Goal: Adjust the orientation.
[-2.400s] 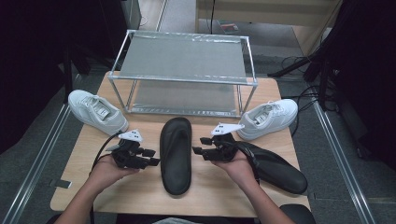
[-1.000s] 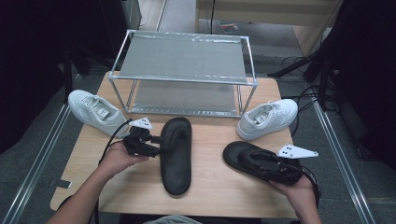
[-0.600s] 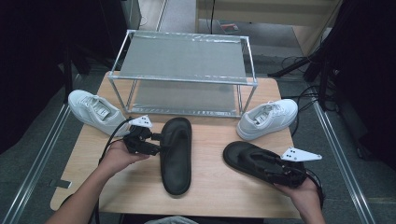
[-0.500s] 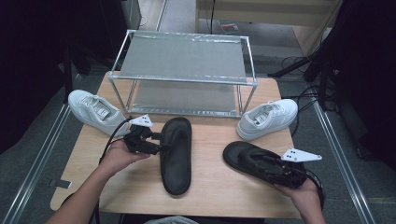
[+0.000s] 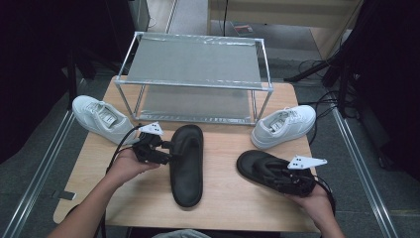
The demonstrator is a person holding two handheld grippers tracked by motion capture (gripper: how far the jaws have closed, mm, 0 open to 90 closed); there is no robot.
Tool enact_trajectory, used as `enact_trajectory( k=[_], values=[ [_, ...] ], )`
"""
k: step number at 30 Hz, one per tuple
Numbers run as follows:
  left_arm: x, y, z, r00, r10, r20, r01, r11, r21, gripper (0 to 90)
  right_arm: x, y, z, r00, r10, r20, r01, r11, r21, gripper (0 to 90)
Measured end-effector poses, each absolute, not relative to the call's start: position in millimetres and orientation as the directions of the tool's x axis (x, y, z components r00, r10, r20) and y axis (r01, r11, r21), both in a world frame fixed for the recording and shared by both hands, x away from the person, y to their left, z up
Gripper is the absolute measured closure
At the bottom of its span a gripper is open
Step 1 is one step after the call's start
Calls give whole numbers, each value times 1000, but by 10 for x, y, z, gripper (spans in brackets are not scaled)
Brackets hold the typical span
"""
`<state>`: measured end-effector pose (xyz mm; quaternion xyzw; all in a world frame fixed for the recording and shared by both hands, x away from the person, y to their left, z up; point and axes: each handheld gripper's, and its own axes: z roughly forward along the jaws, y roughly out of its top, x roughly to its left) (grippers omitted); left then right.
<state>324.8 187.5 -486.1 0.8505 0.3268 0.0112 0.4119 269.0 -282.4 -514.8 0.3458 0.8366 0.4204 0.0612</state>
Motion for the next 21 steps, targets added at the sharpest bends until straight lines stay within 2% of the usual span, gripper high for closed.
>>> enact_trajectory(
  k=[5, 12, 21],
  values=[
    [3245, 1866, -4864, 787, 565, -248, 546, -450, 707, 383, 2731, -2777, -5196, -779, 599, 184, 519, 453, 725, 770],
    [3250, 1874, -4866, 783, 570, -249, 550, -447, 706, 381, 2732, -2764, -5111, -763, 617, 193, 540, 445, 714, 779],
    [3245, 1874, -4864, 786, 568, -243, 546, -453, 705, 380, 2723, -2679, -4963, -697, 675, 242, 610, 382, 694, 780]
  ],
)
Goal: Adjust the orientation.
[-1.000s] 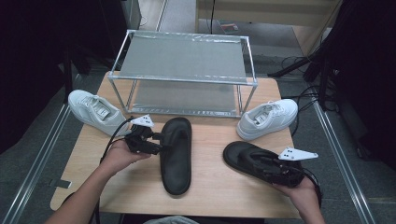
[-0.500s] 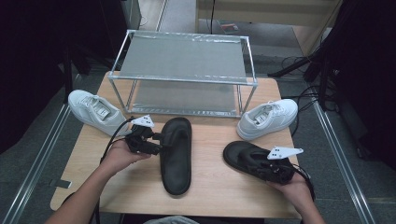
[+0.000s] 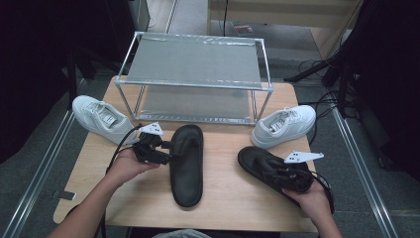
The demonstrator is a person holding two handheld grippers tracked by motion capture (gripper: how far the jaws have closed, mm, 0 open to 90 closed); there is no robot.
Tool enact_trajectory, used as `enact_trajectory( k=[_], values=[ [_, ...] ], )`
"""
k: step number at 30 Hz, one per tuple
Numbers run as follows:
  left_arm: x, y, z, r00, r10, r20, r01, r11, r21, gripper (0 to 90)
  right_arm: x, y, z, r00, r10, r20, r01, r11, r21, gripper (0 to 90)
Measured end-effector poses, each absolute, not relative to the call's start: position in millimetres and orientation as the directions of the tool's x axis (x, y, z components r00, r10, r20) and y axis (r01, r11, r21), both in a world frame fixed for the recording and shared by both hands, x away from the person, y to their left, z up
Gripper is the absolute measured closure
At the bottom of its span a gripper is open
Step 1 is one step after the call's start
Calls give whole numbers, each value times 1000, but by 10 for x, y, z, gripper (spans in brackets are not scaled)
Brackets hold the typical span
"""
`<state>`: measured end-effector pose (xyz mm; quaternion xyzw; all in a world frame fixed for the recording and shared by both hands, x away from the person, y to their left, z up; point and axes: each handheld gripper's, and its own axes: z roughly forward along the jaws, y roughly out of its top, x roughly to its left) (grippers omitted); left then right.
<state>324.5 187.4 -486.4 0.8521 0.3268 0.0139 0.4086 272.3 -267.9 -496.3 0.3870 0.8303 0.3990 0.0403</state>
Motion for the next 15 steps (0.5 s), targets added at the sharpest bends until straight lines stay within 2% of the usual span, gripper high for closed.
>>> enact_trajectory(
  k=[5, 15],
  values=[
    [3243, 1883, -4851, 785, 572, -236, 539, -444, 716, 380, 2753, -2608, -4896, -656, 697, 291, 657, 337, 674, 784],
    [3237, 1883, -4847, 787, 571, -234, 536, -445, 717, 381, 2767, -2319, -4739, -638, 720, 275, 651, 312, 693, 782]
  ],
)
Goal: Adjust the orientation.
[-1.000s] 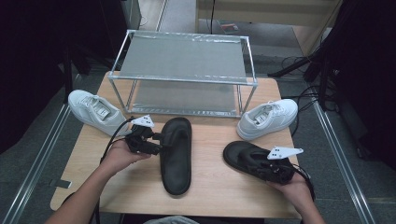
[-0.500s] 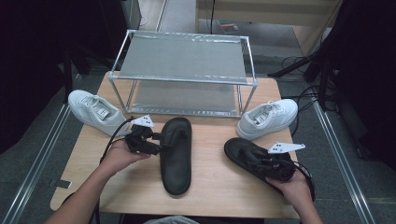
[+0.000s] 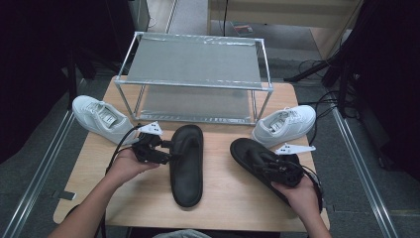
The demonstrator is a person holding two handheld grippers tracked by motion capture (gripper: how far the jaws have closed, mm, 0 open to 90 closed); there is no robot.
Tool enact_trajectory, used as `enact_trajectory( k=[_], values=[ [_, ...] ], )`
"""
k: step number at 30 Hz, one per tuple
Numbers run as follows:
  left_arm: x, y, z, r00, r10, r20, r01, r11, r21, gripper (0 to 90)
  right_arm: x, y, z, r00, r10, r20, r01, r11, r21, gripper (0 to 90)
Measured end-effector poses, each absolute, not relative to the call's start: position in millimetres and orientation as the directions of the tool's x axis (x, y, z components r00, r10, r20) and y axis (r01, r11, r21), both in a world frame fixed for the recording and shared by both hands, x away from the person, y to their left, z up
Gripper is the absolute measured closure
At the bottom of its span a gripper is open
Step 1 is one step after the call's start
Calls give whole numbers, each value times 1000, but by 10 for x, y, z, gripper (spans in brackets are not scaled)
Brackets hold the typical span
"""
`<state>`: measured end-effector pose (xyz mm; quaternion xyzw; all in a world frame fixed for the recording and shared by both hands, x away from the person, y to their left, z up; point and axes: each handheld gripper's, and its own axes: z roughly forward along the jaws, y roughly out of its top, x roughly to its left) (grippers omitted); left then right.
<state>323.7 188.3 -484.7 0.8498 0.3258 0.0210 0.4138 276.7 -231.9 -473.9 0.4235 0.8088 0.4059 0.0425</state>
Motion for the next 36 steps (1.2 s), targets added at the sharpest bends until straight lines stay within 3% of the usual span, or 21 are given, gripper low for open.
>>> enact_trajectory(
  k=[28, 36],
  values=[
    [3117, 1974, -4853, 781, 585, -221, 537, -447, 715, 380, 3278, -1451, -4997, -600, 762, 242, 692, 343, 635, 780],
    [3017, 2043, -4879, 771, 600, -215, 544, -444, 712, 379, 3355, -1312, -5043, -620, 764, 177, 666, 394, 633, 773]
  ],
)
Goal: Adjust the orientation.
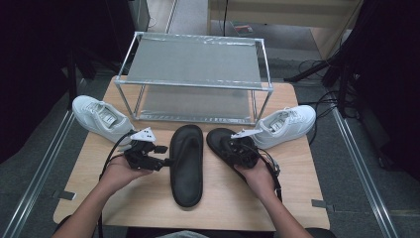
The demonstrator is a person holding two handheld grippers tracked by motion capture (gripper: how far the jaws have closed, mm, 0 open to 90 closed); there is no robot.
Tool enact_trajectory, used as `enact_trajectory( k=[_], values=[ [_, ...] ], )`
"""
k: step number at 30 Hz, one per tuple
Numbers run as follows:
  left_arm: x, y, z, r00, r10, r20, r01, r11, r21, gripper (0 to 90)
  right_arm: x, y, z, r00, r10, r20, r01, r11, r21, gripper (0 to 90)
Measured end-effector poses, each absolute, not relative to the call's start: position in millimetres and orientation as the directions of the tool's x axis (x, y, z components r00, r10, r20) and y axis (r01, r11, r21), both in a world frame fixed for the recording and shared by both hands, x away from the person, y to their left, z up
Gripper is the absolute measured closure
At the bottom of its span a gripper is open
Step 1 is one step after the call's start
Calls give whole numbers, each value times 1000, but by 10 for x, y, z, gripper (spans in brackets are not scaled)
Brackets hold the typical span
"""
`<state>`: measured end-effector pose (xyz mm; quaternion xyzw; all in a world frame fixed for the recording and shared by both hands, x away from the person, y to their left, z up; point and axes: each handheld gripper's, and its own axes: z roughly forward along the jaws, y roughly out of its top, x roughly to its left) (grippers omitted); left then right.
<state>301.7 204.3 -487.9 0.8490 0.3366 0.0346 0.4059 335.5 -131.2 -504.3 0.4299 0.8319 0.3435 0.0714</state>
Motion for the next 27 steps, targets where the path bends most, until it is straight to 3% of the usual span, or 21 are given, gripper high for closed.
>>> enact_trajectory(
  k=[15, 27],
  values=[
    [2892, 2135, -4946, 738, 638, -219, 579, -433, 691, 380, 3495, -1199, -5060, -647, 735, 205, 653, 394, 647, 733],
    [2887, 2088, -4967, 727, 655, -206, 578, -423, 697, 623, 3489, -1285, -4963, -657, 709, 256, 659, 375, 652, 622]
  ],
)
